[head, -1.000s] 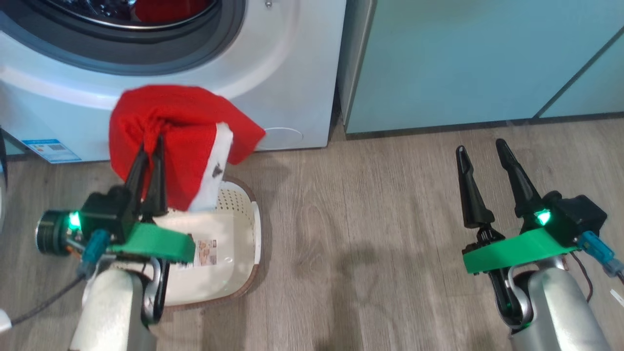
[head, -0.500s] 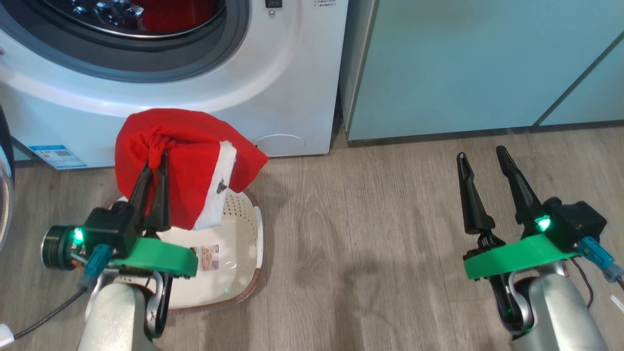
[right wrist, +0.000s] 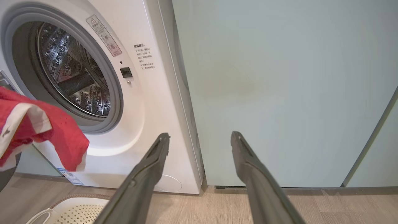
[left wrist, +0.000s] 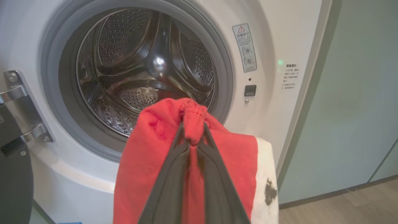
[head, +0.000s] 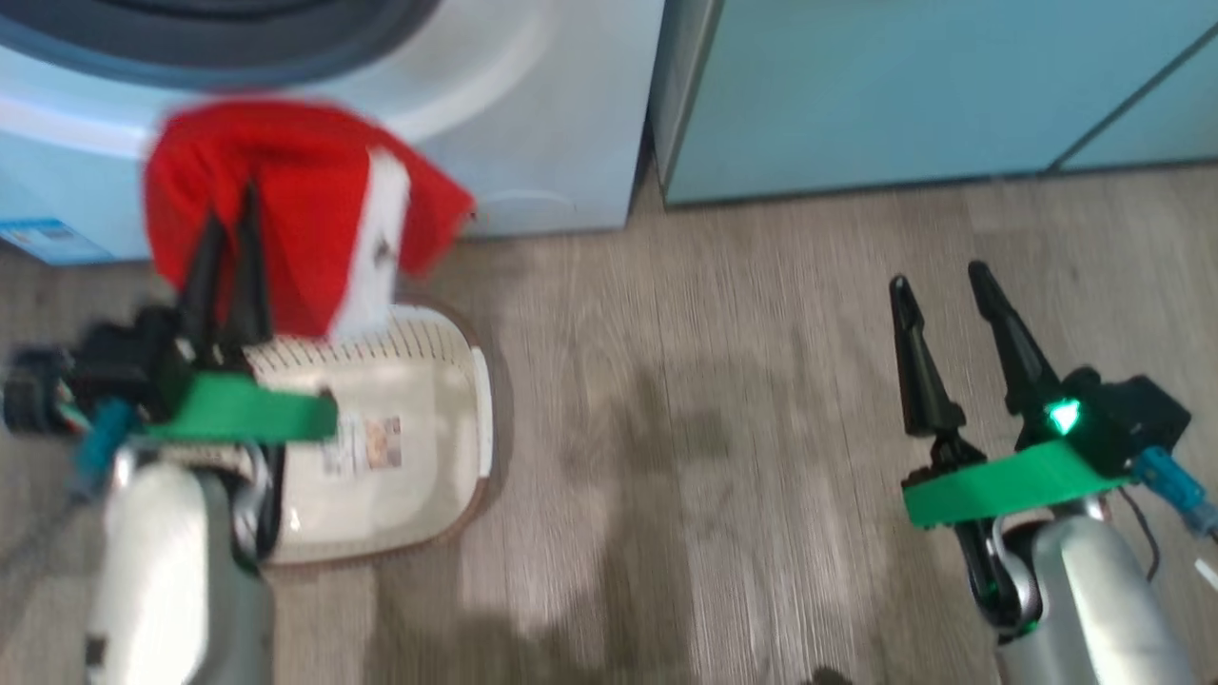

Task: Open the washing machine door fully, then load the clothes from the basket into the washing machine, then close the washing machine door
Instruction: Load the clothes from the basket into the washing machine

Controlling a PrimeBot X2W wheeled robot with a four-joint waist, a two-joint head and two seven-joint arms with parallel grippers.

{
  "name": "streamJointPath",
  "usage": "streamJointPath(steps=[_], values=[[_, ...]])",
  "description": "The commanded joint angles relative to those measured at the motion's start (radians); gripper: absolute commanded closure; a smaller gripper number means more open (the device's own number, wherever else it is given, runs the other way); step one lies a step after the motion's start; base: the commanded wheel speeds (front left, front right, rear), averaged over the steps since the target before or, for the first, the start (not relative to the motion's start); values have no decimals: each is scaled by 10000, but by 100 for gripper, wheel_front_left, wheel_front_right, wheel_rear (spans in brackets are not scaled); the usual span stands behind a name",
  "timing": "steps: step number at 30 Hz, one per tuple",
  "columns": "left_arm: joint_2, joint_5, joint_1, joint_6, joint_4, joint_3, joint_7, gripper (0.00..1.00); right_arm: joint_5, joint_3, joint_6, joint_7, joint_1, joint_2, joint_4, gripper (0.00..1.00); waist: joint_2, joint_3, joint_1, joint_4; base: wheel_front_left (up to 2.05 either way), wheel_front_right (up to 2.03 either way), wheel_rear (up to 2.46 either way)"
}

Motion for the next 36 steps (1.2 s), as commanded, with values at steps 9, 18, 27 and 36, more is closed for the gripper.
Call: streamJointPath(steps=[9,18,27,36], values=[[872,-19,-3558,-392,-217,1285,-124,100,219,395,0,-65,-930,-22,-638,0,0,2573,1,-563,0,0,0],[2320,37,-7198,-815,1631,1493,-124,100,543,459,0,-65,-1207,-22,-782,0,0,4084,1,-1052,0,0,0],[3827,297,-10466,-991,4619,678,-124,100,904,777,0,-65,-1478,-22,-860,0,0,4940,1,-1547,0,0,0],[4888,837,-13638,-1027,7959,-495,26,100,1290,1324,0,-65,-1659,-22,-849,0,0,5496,1,-2225,0,0,0]])
